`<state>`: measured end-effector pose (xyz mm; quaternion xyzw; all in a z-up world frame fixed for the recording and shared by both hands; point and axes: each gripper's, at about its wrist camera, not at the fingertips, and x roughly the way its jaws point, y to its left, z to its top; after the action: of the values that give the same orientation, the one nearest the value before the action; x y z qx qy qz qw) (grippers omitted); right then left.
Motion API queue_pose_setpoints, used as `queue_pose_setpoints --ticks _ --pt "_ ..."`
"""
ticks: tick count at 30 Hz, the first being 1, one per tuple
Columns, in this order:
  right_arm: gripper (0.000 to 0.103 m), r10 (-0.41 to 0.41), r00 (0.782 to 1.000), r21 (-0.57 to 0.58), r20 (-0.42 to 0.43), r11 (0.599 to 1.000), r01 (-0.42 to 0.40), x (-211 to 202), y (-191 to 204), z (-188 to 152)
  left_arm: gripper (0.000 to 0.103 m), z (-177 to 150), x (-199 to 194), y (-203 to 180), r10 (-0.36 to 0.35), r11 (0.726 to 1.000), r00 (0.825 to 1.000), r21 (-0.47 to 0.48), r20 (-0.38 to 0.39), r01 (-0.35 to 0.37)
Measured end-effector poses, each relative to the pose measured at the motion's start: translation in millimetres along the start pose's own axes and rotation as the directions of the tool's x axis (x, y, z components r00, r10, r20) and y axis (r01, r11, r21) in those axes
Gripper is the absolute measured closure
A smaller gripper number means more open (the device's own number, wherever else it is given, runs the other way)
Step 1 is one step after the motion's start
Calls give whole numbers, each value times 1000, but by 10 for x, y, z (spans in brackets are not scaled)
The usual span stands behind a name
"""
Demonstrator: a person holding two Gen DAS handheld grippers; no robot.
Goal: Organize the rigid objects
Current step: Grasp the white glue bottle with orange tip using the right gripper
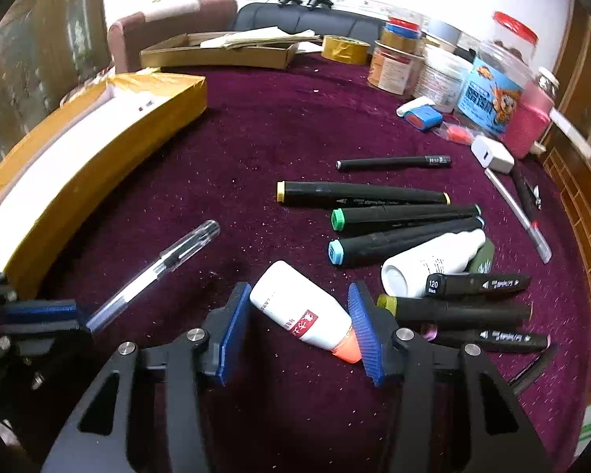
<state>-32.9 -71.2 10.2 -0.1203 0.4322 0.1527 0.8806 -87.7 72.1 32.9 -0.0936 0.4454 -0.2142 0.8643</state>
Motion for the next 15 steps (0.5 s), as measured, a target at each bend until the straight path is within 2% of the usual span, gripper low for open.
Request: queue_pose_setpoints --ticks 2,6,9,15 --pt "58 35 999 46 4 998 -36 -51 -69 -33 97 -20 -43 7 -13 1000 1000 -12 8 13" --pt "65 109 994 148 25 983 -112 -191 -214 -75 97 -53 -189 45 -32 999 999 -31 35 33" --pt "73 171 984 209 54 961 -179 -307 -301 -83 97 -58 -339 116 -44 997 997 -55 66 48" --pt "75 278 955 286 106 911 -297 -462 -325 -19 97 -76 -648 353 -36 992 990 -113 135 51"
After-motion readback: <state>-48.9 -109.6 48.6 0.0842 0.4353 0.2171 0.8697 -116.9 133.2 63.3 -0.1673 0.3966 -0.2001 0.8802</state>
